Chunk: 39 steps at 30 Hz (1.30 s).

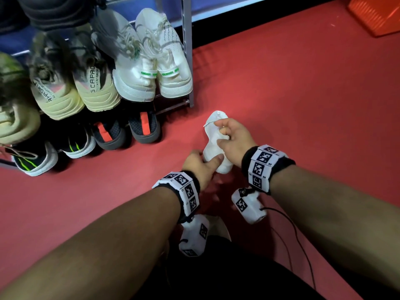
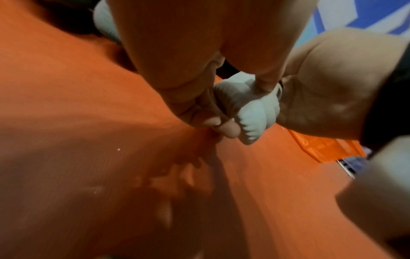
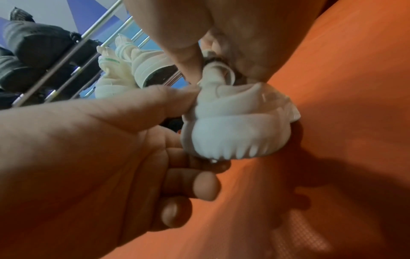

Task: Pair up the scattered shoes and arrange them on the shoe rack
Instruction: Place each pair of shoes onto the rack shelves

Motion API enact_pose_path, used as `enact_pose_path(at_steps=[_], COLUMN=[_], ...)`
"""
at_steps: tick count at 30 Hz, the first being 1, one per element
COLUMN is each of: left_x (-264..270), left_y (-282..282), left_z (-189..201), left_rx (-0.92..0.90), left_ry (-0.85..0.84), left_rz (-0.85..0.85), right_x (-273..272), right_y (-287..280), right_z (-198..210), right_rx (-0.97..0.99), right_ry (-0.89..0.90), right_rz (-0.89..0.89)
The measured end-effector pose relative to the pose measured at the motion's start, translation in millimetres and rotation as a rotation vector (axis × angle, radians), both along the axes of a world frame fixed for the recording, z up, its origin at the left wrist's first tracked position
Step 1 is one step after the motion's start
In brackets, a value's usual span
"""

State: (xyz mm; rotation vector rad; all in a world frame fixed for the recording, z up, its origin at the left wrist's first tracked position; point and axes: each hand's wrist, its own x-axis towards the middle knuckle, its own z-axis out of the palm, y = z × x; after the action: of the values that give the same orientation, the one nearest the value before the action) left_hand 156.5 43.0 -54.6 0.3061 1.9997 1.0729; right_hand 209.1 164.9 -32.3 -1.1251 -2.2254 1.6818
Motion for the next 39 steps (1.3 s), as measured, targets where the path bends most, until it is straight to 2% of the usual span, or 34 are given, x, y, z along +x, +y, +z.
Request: enact_pose_path(at_steps=[3,6,9,11,13,18,21,26,28,30,33,35,39], left_x=[-6.7,-12.6,-13.4,-15.2,-19.1,-24.6,-24.3,-26.7,-40.9,-62.5,-79.6,-82.3,-79.5], left_y=[-2.1,-4.9,-8.3,-11.8,-16.6,-26.7,-30.4,-33.7,-27.3,-19.6,-18.5,-25.5,-51.9], left_z=[2.8,-0.8,-11.1,-18.2,-27.6,-40.5,-32.4,-0.8,-5.2,-13.7,24.2,38.1,38.4], left_rx=[-0.006,-0.016,0.005,0.025,0.033,-0.006,-0.017,0.013,0.065,0.117,0.191,0.157,0.052], left_ry=[-0.036,-0.037,-0.065,-0.09,-0.118,-0.163,-0.138,-0.125,-0.114,-0.065,-0.011,0.018,0.098], left_rz=[0.072,0.222,0.312,0.368,0.419,0.474,0.499,0.457,0.425,0.396,0.387,0.416,0.423], right_x=[-4.3,-7.1,-4.1,1.6,7.6,8.1,-1.8,-21.9,-39.4,-64.7,-96.7,-99.5,-81.3], right_y=[-6.2,-14.7,-13.4,-13.4,-15.3,-32.9,-44.8,-51.6,-46.3,-37.2,-24.2,-18.8,-22.6], right_z=[-2.3,-7.4,-16.3,-19.1,-21.8,-16.7,-7.1,-6.4,-8.6,-8.9,2.7,4.5,1.9], right_rx=[-0.009,-0.003,0.231,0.262,0.141,-0.359,-0.432,-0.305,-0.284,-0.227,-0.19,-0.134,-0.082], right_ry=[0.027,0.029,-0.157,-0.267,-0.336,-0.362,-0.335,-0.32,-0.317,-0.23,-0.081,-0.094,-0.18], right_rz=[-0.001,-0.074,-0.097,-0.1,-0.093,0.056,0.105,0.112,0.054,0.009,-0.094,-0.128,-0.05])
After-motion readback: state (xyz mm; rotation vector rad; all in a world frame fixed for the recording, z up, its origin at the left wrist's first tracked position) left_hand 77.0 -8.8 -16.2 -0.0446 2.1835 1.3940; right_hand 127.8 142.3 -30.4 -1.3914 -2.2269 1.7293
